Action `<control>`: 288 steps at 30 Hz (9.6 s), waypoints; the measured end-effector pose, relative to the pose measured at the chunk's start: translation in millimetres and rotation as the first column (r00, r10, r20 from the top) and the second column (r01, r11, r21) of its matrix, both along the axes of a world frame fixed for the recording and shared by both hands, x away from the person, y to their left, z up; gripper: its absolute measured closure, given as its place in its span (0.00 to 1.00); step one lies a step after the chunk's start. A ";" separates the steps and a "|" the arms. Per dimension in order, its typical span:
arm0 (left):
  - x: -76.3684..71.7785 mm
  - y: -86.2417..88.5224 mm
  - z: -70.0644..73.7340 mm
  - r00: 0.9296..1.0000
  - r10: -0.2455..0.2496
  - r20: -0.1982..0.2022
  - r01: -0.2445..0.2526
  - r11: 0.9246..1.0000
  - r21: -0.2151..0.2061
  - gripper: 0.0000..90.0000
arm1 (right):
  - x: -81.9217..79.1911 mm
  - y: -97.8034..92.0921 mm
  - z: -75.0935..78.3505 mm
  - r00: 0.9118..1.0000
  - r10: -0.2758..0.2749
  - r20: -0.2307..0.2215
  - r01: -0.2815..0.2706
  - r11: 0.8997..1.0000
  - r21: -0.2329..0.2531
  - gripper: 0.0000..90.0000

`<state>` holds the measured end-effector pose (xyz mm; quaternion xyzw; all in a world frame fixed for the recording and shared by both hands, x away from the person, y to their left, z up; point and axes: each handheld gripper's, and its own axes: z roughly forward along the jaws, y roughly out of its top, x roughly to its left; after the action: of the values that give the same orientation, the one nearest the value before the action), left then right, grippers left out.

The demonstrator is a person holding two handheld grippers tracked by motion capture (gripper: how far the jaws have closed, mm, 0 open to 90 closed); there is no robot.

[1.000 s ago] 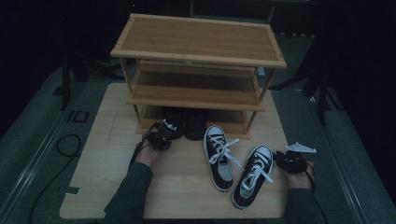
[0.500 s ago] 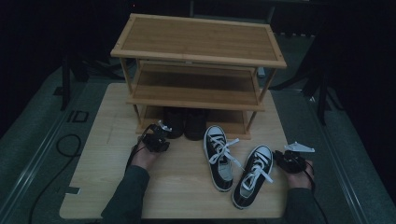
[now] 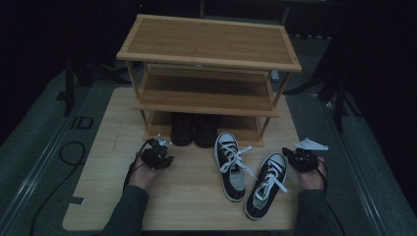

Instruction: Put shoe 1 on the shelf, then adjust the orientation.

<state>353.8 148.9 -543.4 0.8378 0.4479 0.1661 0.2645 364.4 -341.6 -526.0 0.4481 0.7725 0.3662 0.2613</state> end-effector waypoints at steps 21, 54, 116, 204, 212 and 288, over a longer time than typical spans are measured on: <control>-14.4 2.2 -5.1 1.000 -0.013 0.002 0.013 1.000 -0.013 0.72 | 59.1 41.8 39.4 0.992 0.094 0.089 -0.095 0.995 0.006 1.00; -17.2 4.3 -6.4 1.000 -0.021 -0.005 0.021 0.999 -0.034 0.70 | 51.7 55.4 47.2 0.986 0.166 0.030 -0.164 0.985 -0.045 1.00; -21.3 8.9 -7.8 1.000 -0.016 -0.005 0.016 0.999 -0.052 0.67 | -27.7 134.6 46.6 0.910 0.360 -0.206 -0.381 0.922 -0.072 0.66; -21.6 7.7 -8.4 1.000 -0.023 0.001 0.023 0.998 -0.056 0.66 | -44.7 42.5 50.4 0.956 0.161 -0.244 -0.198 0.971 -0.136 0.97; -21.5 7.9 -8.4 1.000 -0.025 0.000 0.025 0.998 -0.054 0.66 | -41.3 32.8 35.0 0.954 0.125 -0.271 -0.167 0.976 -0.140 0.99; -22.5 6.8 -9.1 1.000 -0.025 0.006 0.026 0.998 -0.063 0.66 | -22.1 46.7 20.3 0.961 0.131 -0.245 -0.166 0.978 -0.127 0.68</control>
<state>331.3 155.7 -552.5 0.8342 0.4416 0.1506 0.2939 342.3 -294.9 -505.7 0.4085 0.8544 0.2714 0.1716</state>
